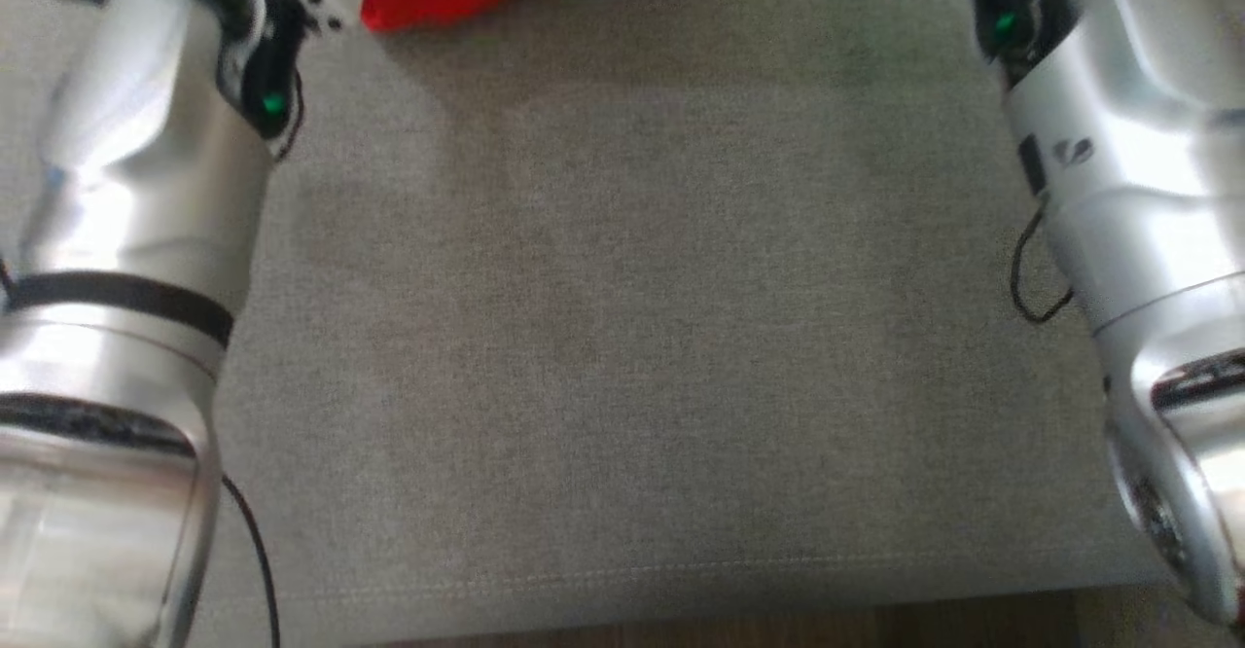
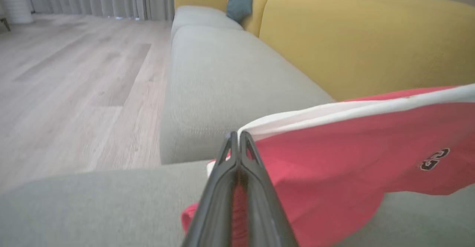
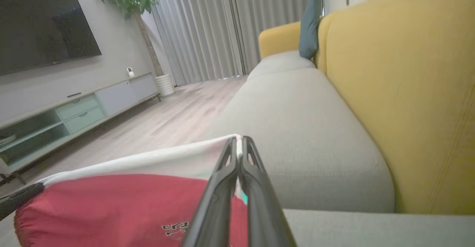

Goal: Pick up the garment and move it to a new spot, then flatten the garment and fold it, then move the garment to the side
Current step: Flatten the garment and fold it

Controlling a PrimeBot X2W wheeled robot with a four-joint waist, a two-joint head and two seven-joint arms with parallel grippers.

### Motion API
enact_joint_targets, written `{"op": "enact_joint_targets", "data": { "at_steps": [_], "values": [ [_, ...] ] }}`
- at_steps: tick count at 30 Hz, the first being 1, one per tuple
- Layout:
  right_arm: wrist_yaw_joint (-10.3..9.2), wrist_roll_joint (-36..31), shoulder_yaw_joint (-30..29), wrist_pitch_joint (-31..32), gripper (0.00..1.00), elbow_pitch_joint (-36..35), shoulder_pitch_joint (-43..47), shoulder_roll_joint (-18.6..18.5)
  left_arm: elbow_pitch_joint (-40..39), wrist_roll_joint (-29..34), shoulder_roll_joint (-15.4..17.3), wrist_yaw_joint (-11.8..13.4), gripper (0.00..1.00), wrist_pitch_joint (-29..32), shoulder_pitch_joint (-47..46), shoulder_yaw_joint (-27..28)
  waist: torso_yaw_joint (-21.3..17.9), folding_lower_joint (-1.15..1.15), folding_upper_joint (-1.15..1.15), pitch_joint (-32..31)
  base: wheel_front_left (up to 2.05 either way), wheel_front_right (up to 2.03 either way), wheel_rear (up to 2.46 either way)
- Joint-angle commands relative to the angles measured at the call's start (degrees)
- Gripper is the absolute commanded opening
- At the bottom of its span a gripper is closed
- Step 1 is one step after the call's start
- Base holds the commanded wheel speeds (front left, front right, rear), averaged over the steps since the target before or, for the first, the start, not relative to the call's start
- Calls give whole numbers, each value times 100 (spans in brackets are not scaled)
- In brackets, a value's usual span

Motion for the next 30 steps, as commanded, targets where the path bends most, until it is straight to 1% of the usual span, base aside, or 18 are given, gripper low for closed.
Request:
{"op": "enact_joint_targets", "data": {
  "at_steps": [1,4,9,12,16,18,21,23,26,28,29,30],
  "values": [
    [-4,78,65,-72,0,-106,40,127,-125,-37,197,-2,0,-68,-174,158,30,-1,0,116,0,0,0],
    [-4,378,125,-213,0,32,199,144,-60,-124,152,-5,0,-68,-11,324,55,-1,0,239,0,0,0],
    [-4,714,298,-376,0,-77,775,154,-377,-88,162,37,0,-69,609,594,82,-1,0,176,0,0,0],
    [-4,844,511,-409,0,-395,1268,97,-685,-48,152,30,0,-69,1191,735,66,-1,0,51,0,0,0],
    [-4,896,691,-434,0,-1018,2118,-161,-1312,104,119,9,0,-69,2111,815,93,-1,0,-229,0,0,0],
    [-4,902,685,-439,0,-1396,2655,-297,-1675,191,108,18,0,-69,2608,841,114,-1,0,-411,0,0,0],
    [-4,920,444,-413,0,-1977,3558,-444,-2298,343,92,56,0,-69,3390,785,135,-1,0,-682,0,0,0],
    [-4,848,213,-293,0,-2409,4184,-514,-2686,446,111,126,0,-70,3905,696,173,-1,0,-886,0,0,0],
    [-4,631,-240,133,0,-3170,5183,-564,-3191,424,119,191,0,112,4639,567,254,-1,0,-1162,0,0,0],
    [-4,399,-557,465,0,-3870,5821,-556,-3597,415,168,292,0,311,5080,503,288,-1,0,-1311,0,0,0],
    [-4,399,-557,465,0,-3870,5821,-556,-3597,415,168,292,0,311,5080,503,288,-1,0,-1311,0,0,0],
    [-4,271,-728,710,0,-4215,6151,-527,-3824,392,193,346,0,444,5298,481,303,-1,0,-1377,0,0,0]
  ]
}}
